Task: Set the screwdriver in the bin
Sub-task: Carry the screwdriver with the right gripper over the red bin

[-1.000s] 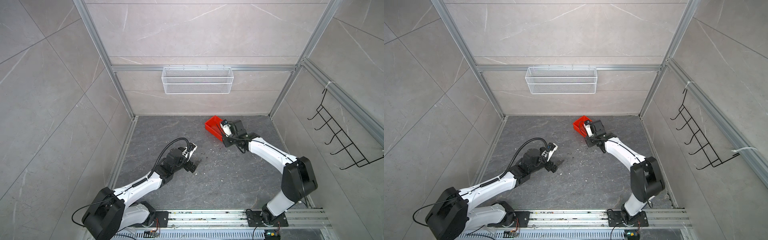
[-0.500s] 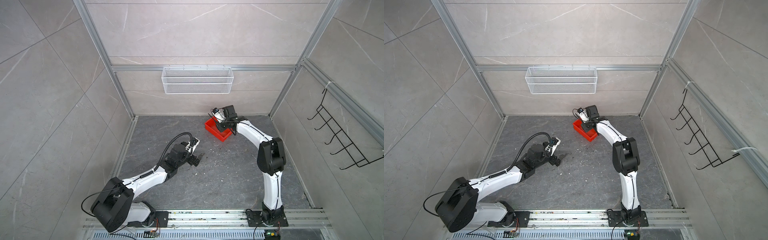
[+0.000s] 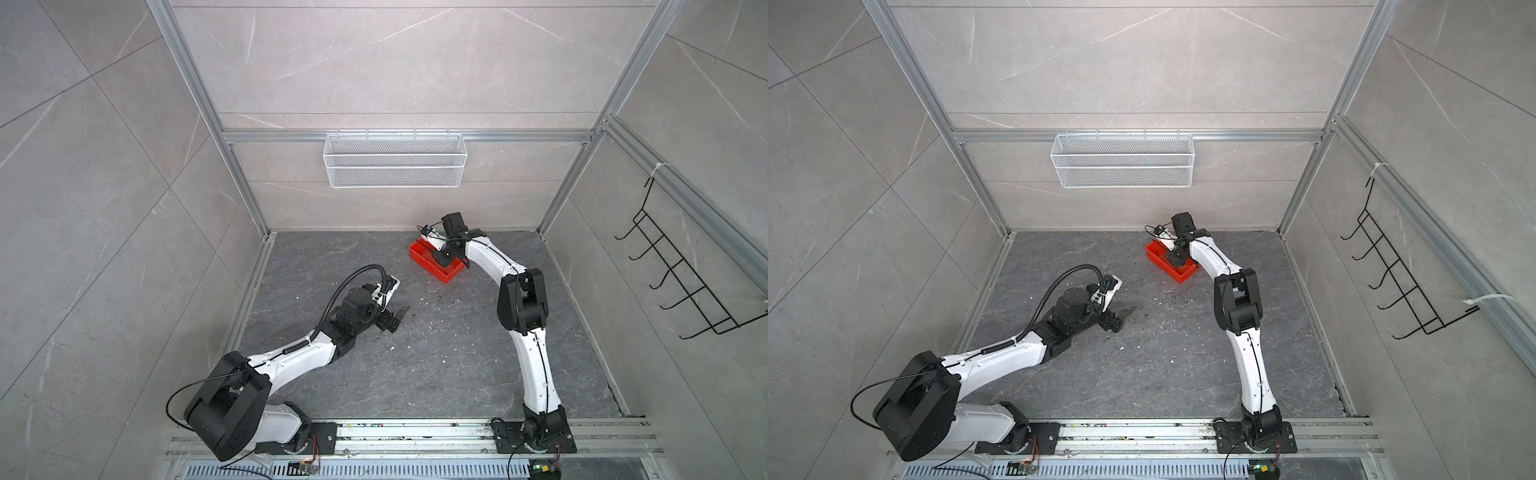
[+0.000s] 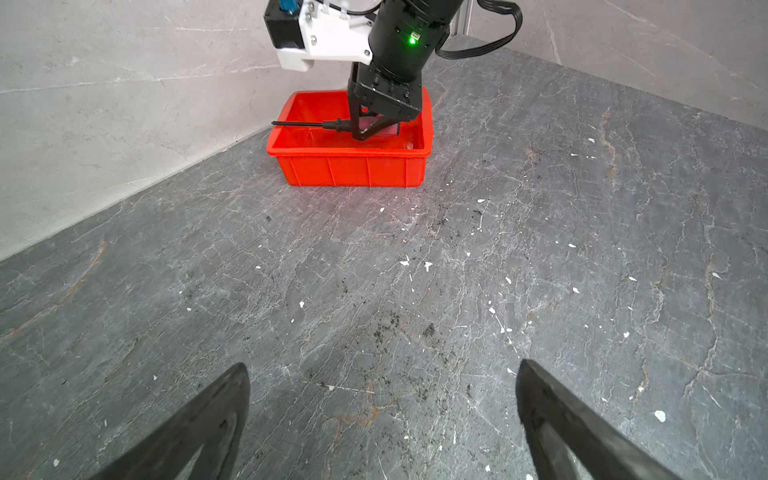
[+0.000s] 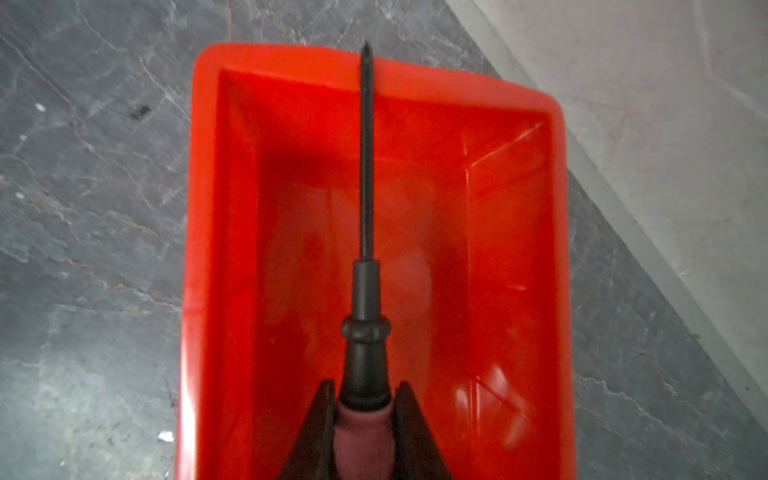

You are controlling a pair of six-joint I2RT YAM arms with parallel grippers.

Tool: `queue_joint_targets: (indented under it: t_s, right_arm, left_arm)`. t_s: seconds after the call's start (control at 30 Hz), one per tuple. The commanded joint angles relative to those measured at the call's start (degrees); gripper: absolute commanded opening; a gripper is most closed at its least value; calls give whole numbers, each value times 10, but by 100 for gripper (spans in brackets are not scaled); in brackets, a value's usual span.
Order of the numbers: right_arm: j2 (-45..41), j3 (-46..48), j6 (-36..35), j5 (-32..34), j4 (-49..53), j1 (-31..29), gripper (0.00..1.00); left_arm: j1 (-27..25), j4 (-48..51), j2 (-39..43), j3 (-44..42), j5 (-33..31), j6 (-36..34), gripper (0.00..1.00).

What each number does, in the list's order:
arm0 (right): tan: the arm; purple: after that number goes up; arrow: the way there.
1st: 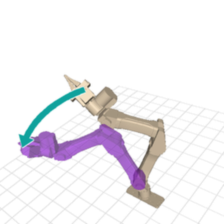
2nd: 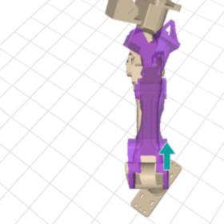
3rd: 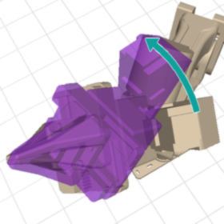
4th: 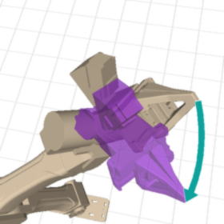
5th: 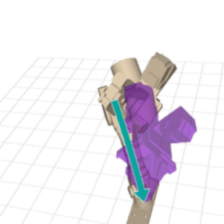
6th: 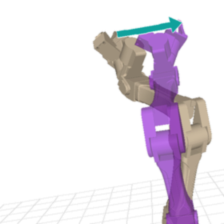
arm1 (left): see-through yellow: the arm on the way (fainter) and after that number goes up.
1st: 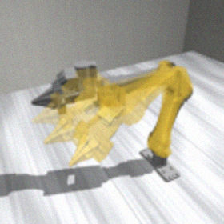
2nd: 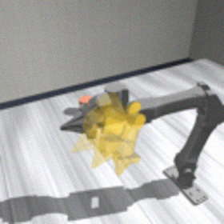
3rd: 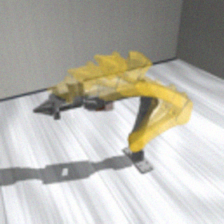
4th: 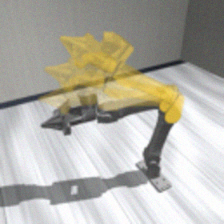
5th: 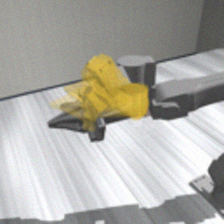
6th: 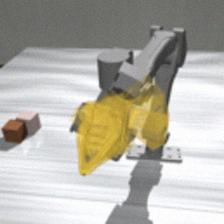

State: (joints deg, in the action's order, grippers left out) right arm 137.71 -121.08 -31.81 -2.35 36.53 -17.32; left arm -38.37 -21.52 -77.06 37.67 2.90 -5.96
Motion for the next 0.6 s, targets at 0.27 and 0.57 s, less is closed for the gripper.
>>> queue_joint_targets:
  t_s: [0.27,0.57]
  right_arm:
    - [-35,46,-24,23,4,1,2]
    - [-76,133,-16,23,-56,10,3]
  left_arm:
    - [-2,-20,17,2,-8,-4,100]
    - [-2,-9,27,-2,-27,-31,100]
